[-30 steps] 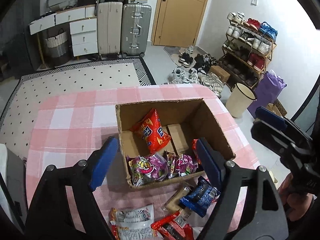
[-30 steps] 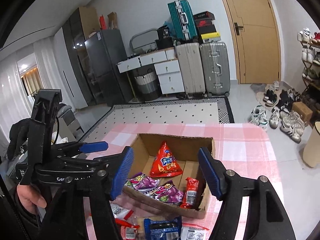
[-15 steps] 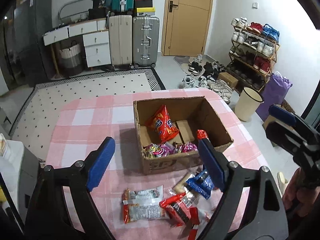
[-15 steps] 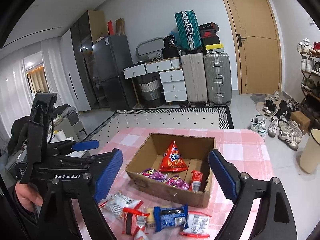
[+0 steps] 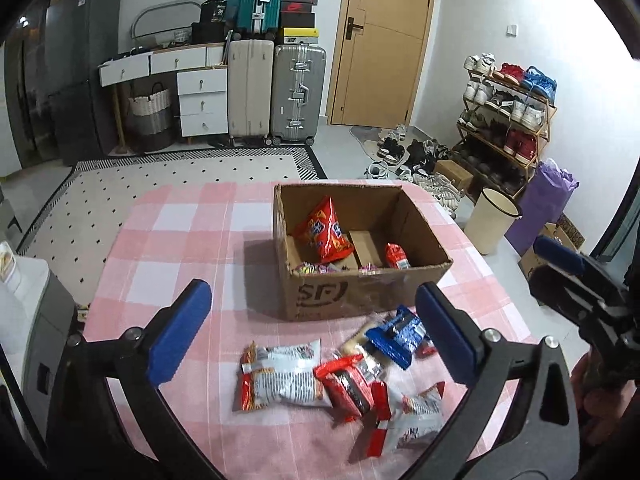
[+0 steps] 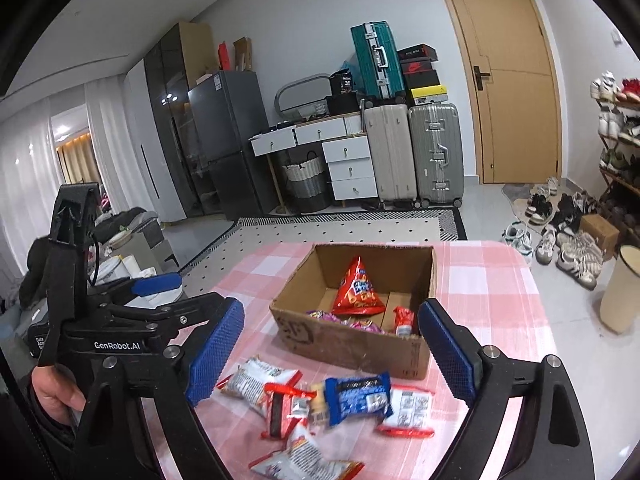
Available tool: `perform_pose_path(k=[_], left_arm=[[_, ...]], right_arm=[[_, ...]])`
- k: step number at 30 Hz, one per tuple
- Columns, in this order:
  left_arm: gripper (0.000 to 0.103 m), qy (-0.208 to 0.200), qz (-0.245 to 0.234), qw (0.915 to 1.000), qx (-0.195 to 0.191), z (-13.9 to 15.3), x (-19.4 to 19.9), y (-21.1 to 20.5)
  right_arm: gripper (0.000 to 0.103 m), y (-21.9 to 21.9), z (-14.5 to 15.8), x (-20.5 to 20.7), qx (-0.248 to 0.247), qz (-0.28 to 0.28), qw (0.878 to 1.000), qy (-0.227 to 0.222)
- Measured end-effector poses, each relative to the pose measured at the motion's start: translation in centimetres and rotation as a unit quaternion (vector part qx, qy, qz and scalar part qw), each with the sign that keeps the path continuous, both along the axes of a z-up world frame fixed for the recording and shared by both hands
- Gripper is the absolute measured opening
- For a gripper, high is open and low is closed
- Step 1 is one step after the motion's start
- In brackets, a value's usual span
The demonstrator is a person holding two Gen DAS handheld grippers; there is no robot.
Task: Organize snacks
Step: 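Withdraw both grippers from the box toward the remaining snacks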
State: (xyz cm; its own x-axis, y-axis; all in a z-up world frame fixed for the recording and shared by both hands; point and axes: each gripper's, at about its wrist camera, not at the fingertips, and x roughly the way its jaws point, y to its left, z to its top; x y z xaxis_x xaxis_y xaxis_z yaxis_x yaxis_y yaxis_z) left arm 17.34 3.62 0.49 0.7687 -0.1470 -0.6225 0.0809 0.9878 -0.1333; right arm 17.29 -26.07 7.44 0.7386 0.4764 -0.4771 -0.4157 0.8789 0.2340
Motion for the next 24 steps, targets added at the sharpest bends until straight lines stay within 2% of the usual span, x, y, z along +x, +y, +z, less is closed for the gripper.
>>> perform_pose_path(k=[11,24], left_arm=[[0.102,0.024,0.016,0.9995,-0.008,-3.5,-3.8,0.3],[0.102,0.023,0.026,0.9993,-0.014,-4.8,-6.4,0.7]], right_arm=[[0.097,0.6,-3.7,-4.7,-0.017,0.019,0.999,0.019],[0.099,0.9,-8.8,-7.8,-0.024,0.037,0.996,0.075]])
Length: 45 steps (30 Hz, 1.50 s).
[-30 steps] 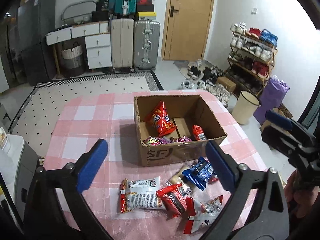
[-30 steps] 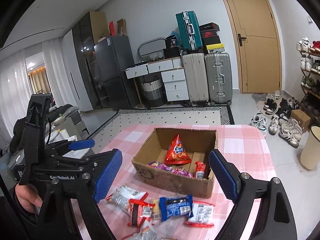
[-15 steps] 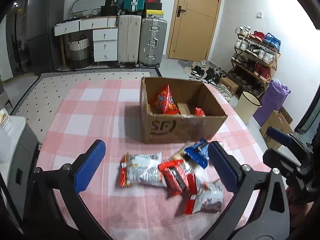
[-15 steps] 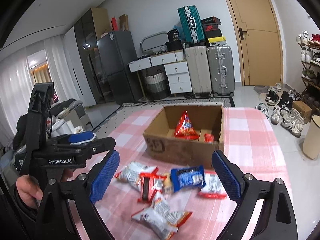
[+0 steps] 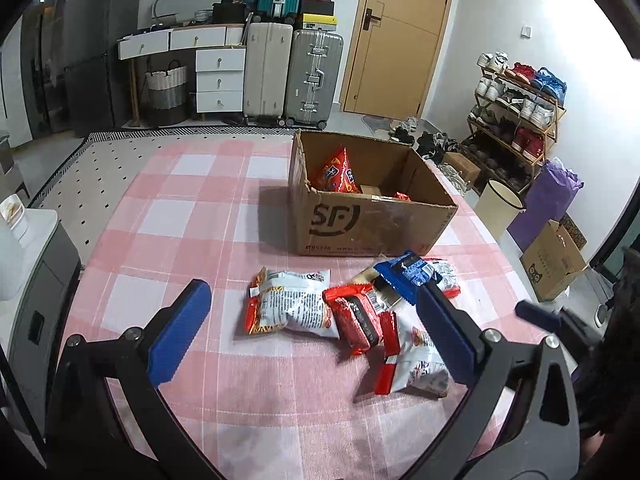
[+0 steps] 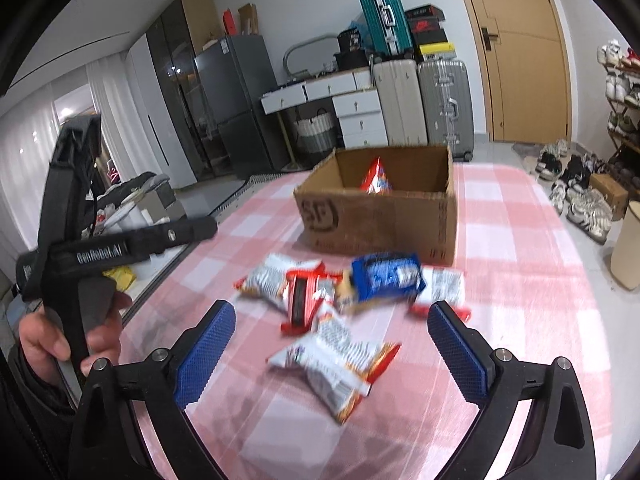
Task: Organize snacks
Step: 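Withdraw both grippers from the box toward the remaining snacks, then grasp the white-and-red printed chip bag with the right gripper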
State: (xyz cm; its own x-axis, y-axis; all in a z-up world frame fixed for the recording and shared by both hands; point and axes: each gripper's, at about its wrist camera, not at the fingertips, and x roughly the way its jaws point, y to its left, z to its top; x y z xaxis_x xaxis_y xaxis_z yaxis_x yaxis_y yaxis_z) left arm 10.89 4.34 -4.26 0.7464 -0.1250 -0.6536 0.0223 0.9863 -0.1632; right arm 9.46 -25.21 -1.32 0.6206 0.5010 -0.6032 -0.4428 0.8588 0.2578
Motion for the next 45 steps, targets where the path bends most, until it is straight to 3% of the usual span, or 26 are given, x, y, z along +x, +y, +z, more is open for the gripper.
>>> perform_pose_path(k=[14,31,45], left_arm=[[0.102,0.024,0.009,0.9997,-0.003,-2.4,-0.8,1.0],[0.102,0.040,0.005,0.9992,-0.004,-4.0,-0.7,1.1],[0.102,0.059,0.011,0.9981,-0.007,-5.2,-0.6,2.0]], right_arm=[[0.098,1.8,-5.4,1.6,0.012,0.007,0.996,0.083],[0.097,2.5,-7.8,4.3,0.020,-0.006,0.991,0.131],[0.065,4.1,-9.1,4.4,0.024,0.037,0.988,0.146]])
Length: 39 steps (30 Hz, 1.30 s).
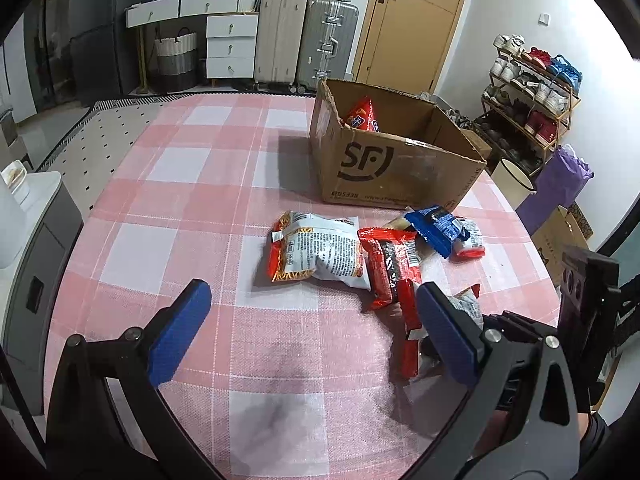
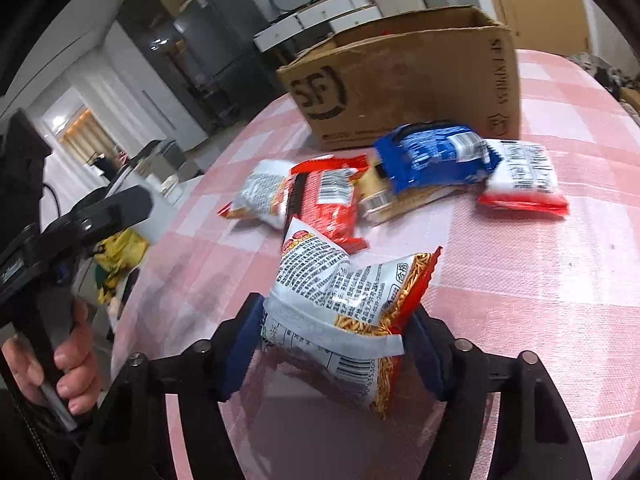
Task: Organize snacks
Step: 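Grasp the white-and-red printed chip bag with the right gripper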
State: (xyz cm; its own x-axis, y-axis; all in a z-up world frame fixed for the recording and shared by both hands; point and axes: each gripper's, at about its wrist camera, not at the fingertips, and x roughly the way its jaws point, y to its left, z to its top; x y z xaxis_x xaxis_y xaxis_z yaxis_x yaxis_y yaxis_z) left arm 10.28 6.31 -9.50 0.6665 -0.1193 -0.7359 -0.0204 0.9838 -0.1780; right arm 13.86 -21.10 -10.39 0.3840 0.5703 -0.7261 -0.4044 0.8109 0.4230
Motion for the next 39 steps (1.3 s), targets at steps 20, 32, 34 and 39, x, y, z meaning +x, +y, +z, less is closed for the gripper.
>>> perform_pose_path(k=[20,32,34,39], left_arm=[[0.102,0.038,0.015,0.9991,0.005,-2.5,2.0,1.0],[0.102,0.061,0.005,0.9978,0.025,-4.1,6.9,0.0],[0.102,0.070,0.003,0.9972,0.027,-4.5,7.9,-0.3],[0.102,0.083,-0.002,0.9959,0.035,-5.3,9.5,-0.9]], right_arm=[[0.063,-3.2,1.3,-1.3,0.033,-0.027,0.999,-0.013],[0.063,-4.7,3.3,-2.1,0.049,-0.036,0.998,-0.031],[0.063,-4.9,3.5,-2.1,0.048,-0.036,0.998,-0.033],[0.063,-5.3,3.7,-1.9,0.049,-0.041,0.997,-0.034]])
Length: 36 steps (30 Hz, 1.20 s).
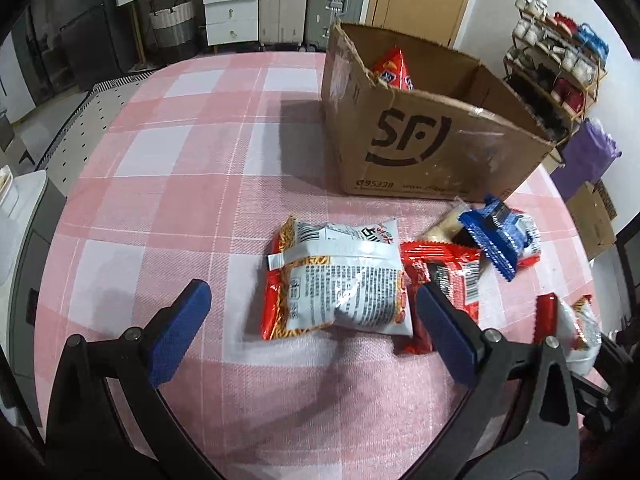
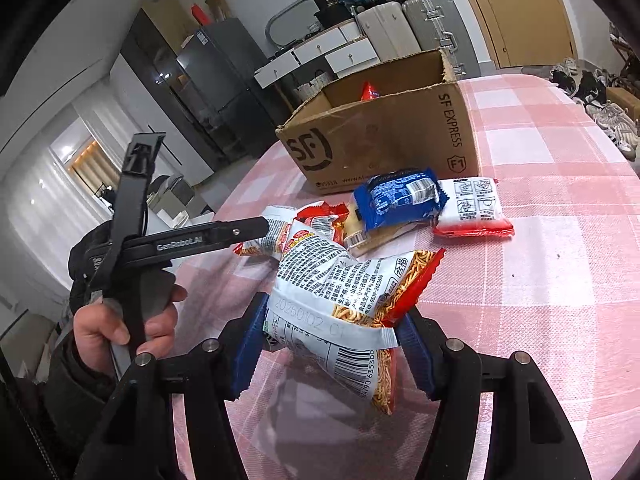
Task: Organize snacks
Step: 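Grasp the white-and-red printed chip bag with the right gripper, then grasp the white printed chip bag with the left gripper while the right gripper holds its bag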
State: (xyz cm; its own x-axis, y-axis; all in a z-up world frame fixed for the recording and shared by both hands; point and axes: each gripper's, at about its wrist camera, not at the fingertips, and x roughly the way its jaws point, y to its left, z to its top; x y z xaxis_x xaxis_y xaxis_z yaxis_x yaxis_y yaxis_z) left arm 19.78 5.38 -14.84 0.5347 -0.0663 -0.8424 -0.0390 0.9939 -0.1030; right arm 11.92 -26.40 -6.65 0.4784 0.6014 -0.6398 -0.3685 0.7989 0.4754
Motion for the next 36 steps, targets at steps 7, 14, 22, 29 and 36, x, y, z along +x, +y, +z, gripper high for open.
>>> perform_pose_path(k=[7,14,22,29,36], left_arm=[[0.102,0.012,0.002,0.9999,-0.001,-1.1,1.3,-0.1],[0.102,0.009,0.008,0.9999,-0.009,-1.8,1.8,0.2],[0.089,0.009,-0.006,0.9996,-0.026,-2.4,2.3,0.6],[0.055,0.014,-0.041,0.9959,-0.080,-2.4,1.9,0.5],[0.050,0.012,-0.043,0.9960,-0.078,-1.8,0.7,0.7]], right_arm=[[0.063,-0.7,0.2,-0.2,0.001,-0.005,1.000,0.000],[0.063,-0.8,0.2,-0.2,0.000,-0.007,1.000,0.002],[0.063,-0.7,0.2,-0.1,-0.001,-0.009,1.000,0.002],[0.063,-0.8,0.3,-0.2,-0.003,-0.011,1.000,0.001],[0.063,-0.7,0.6,-0.4,-0.003,-0.011,1.000,-0.002]])
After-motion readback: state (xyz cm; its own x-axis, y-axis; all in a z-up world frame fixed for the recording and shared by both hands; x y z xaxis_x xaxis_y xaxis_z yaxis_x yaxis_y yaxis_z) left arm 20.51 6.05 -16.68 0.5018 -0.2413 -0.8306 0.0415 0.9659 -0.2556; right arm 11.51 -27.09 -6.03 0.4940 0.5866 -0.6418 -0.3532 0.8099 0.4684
